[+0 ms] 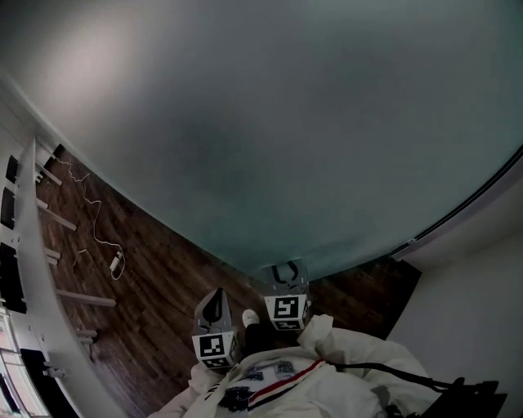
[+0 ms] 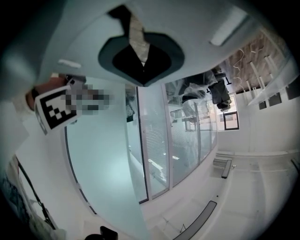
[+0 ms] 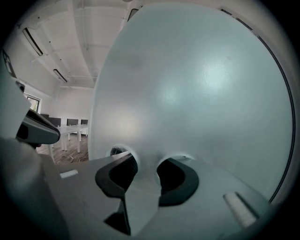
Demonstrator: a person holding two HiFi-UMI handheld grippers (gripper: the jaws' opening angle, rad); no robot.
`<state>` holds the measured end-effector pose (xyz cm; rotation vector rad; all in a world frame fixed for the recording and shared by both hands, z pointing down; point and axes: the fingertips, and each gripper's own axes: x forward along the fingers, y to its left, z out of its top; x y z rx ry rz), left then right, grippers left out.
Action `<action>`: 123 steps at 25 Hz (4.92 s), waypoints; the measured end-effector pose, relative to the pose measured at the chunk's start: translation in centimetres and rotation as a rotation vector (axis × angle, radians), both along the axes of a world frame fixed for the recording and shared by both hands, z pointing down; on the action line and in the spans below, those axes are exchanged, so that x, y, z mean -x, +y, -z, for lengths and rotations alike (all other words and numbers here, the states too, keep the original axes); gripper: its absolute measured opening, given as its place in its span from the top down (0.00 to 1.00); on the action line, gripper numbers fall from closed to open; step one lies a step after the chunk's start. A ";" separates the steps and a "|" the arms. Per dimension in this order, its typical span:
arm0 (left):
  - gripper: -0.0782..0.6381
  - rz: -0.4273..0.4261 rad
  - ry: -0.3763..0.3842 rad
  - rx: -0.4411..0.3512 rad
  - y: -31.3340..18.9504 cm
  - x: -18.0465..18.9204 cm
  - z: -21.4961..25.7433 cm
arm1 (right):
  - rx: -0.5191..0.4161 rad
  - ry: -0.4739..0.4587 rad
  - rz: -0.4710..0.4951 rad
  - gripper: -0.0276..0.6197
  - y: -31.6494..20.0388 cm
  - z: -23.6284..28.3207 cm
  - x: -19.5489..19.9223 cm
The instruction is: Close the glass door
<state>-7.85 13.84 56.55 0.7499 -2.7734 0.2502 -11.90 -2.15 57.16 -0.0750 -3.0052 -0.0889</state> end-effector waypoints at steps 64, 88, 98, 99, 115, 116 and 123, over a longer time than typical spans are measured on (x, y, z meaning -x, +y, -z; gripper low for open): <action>0.89 -0.260 -0.036 -0.068 -1.0 34.4 2.6 | -0.027 -0.040 -0.352 0.75 -7.9 1.4 21.7; 0.89 -0.558 0.091 -0.097 -11.2 51.0 -1.0 | 0.003 -0.073 -0.479 0.76 -16.0 -0.5 29.6; 0.89 -0.709 0.089 -0.100 -13.4 54.3 -0.3 | 0.013 -0.079 -0.561 0.76 -17.8 -0.6 30.9; 0.89 -0.723 0.088 -0.100 -13.5 54.4 -0.3 | 0.013 -0.084 -0.571 0.76 -18.0 -0.6 31.1; 0.89 -0.777 0.178 -0.112 -16.9 55.8 -3.3 | 0.015 -0.070 -0.641 0.76 -22.3 -0.8 34.9; 0.89 -0.777 0.178 -0.112 -17.5 55.9 -3.2 | 0.014 -0.071 -0.648 0.76 -22.7 -0.8 35.2; 0.89 -0.751 0.153 -0.091 -20.2 59.4 -2.5 | -0.002 -0.072 -0.692 0.76 -25.3 -0.9 38.0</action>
